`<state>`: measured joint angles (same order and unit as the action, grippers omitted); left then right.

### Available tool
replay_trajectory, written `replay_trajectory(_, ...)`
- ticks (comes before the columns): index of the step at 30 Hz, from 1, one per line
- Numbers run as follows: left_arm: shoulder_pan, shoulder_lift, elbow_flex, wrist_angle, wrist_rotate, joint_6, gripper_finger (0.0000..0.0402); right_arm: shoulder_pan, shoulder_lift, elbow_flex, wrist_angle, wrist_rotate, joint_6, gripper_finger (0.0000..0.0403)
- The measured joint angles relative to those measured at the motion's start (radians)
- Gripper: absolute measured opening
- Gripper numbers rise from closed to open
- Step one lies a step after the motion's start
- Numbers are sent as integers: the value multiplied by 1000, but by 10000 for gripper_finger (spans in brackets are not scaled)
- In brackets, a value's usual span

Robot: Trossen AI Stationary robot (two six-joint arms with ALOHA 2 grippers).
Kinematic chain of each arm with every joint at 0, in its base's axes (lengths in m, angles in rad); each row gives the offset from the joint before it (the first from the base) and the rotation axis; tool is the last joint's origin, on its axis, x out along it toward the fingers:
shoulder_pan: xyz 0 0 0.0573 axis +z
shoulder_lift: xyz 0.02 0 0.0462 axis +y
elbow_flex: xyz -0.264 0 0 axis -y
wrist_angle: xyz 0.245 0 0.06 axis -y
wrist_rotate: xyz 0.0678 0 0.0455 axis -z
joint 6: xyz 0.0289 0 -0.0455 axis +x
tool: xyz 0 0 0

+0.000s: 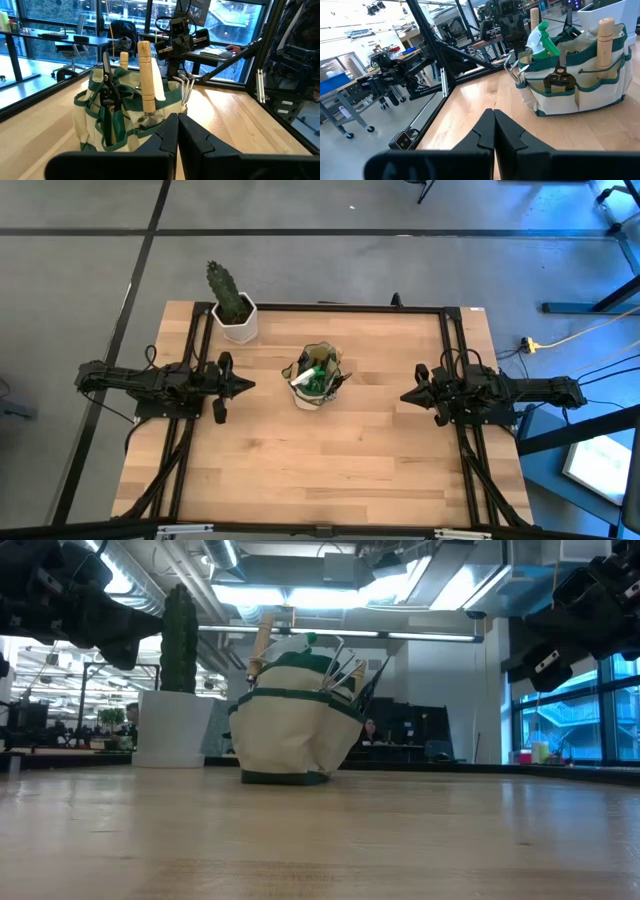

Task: Pick & Place Garden tools in Gardening bag
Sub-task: Return to Home Position

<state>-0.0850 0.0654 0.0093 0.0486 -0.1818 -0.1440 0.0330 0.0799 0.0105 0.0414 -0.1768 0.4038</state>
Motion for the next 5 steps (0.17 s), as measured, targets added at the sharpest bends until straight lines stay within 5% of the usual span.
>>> replay_trajectory(5,0,0,0,0,0,0,4,0,0,0,0,0,0,1)
